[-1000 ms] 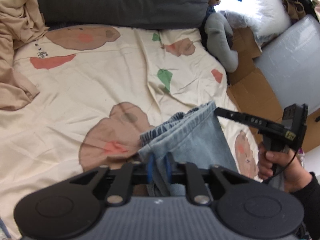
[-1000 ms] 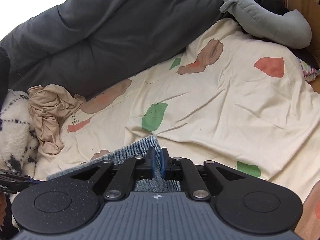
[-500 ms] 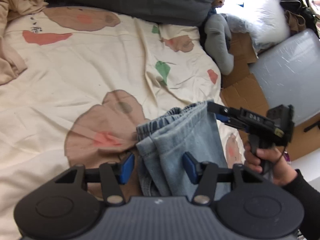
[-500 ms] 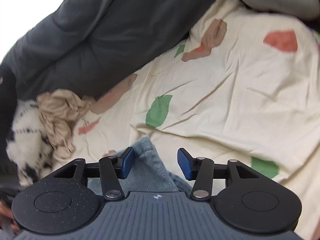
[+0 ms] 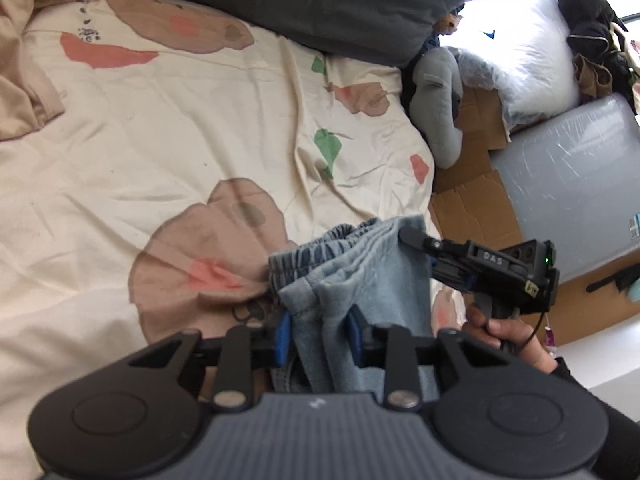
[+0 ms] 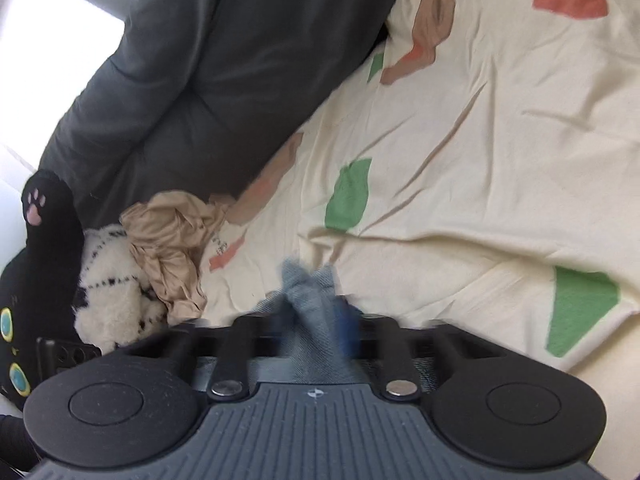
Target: Fold clothes
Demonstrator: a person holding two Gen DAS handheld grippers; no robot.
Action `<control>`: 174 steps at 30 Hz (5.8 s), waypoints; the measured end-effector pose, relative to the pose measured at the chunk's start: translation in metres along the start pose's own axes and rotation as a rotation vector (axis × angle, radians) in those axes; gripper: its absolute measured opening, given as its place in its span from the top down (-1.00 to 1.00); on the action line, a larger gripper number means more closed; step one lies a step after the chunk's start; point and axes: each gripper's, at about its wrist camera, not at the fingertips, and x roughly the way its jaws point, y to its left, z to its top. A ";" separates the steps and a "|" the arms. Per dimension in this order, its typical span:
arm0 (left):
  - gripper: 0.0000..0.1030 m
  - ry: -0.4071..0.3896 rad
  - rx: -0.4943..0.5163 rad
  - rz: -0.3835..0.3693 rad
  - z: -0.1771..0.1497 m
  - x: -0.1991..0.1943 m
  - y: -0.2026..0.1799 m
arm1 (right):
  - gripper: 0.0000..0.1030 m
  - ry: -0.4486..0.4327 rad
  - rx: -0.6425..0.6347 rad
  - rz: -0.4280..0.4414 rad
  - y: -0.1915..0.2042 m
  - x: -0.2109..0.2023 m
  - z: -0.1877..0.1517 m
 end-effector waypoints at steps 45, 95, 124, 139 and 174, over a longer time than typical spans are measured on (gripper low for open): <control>0.60 -0.082 0.216 0.085 0.010 -0.003 -0.067 | 0.25 -0.103 -0.135 -0.494 0.051 -0.117 -0.003; 0.25 0.346 0.745 0.157 -0.109 0.147 -0.187 | 0.25 -0.197 0.083 -0.750 0.020 -0.221 -0.309; 0.26 0.386 0.965 0.107 -0.119 0.145 -0.191 | 0.62 -0.320 0.118 -0.927 0.015 -0.266 -0.315; 0.26 0.428 0.891 0.072 -0.136 0.143 -0.179 | 0.68 -0.250 0.146 -0.962 0.023 -0.260 -0.317; 0.58 0.824 0.938 0.063 -0.242 0.086 -0.157 | 0.70 0.072 -0.048 -0.640 0.122 -0.199 -0.414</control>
